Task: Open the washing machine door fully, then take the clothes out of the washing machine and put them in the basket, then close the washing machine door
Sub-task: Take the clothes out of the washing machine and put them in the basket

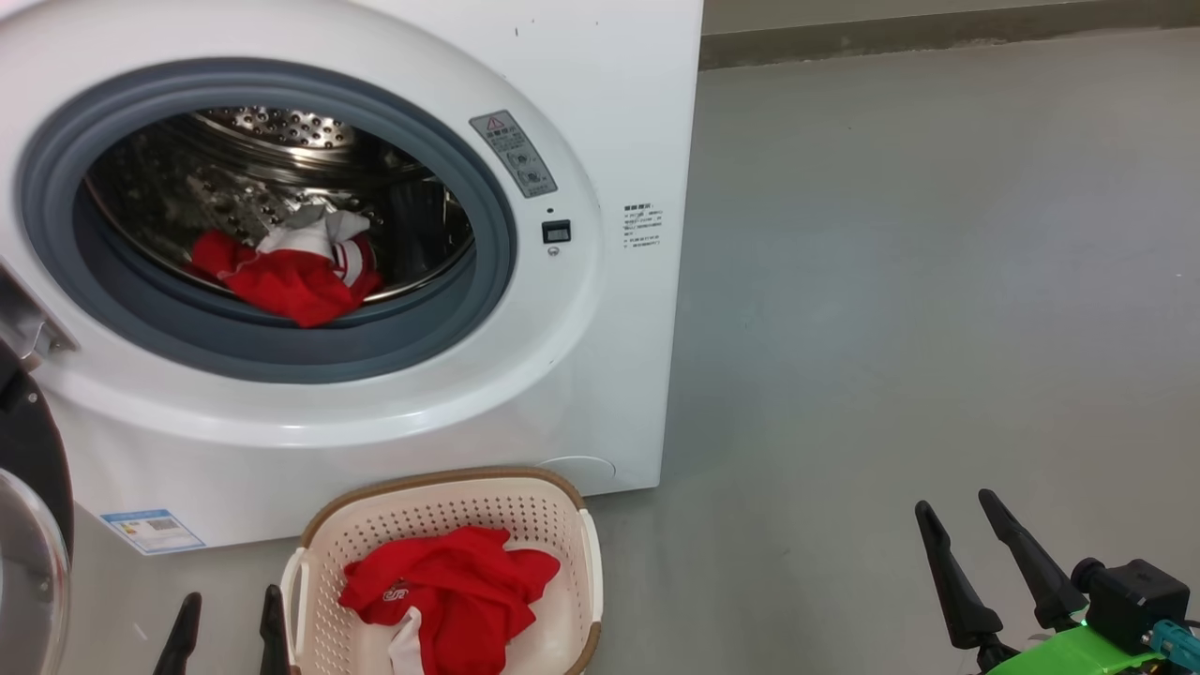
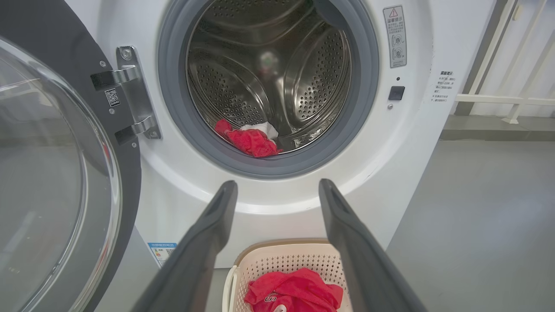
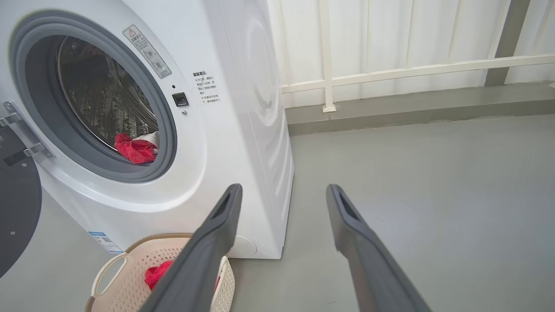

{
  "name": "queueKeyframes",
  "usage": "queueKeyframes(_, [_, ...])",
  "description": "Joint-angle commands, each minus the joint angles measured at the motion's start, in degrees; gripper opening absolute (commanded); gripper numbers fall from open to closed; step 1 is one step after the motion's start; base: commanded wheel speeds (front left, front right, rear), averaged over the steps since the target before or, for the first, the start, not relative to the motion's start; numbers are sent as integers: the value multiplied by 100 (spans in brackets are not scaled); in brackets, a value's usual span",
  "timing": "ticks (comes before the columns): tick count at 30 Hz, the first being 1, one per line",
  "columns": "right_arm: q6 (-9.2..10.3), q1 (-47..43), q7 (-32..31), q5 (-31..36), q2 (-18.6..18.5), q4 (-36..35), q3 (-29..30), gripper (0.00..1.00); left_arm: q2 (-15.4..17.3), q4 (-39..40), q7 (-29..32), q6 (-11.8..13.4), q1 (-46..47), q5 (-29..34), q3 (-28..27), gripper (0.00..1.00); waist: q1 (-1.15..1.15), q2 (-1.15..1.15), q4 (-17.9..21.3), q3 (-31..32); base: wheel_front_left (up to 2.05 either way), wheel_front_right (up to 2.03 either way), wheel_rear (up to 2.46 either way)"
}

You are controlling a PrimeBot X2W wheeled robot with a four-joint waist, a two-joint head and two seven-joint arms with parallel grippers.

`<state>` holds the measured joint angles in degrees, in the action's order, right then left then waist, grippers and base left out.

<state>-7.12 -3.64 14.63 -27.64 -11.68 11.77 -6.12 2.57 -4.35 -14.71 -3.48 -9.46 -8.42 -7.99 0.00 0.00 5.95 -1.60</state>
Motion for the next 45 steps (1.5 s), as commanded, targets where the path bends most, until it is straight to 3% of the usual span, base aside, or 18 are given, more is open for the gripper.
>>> queueKeyframes(1, [-36, 93, 37, 28, -98, -151, -83, 100, 32, 185, -29, 43, 94, -33, -157, 100, 0, 0, 0, -9, 0, 0, 0])
queueKeyframes(16, [-36, 367, 37, 24, -4, -224, -73, 100, 38, -60, -29, 39, 788, 140, 31, 100, 0, 0, 34, -557, 0, 0, 0])
queueKeyframes(32, [-36, 1160, 37, 4, 266, -306, -210, 100, 571, -2015, 200, 184, 3717, 695, 427, 100, 0, 0, 147, -1781, 0, 0, 0])
queueKeyframes(45, [-36, 1650, 37, -39, 477, -326, -204, 100, 958, -3467, 970, 391, 5599, 1068, 713, 100, 0, 0, 346, -2456, 0, 0, 0])
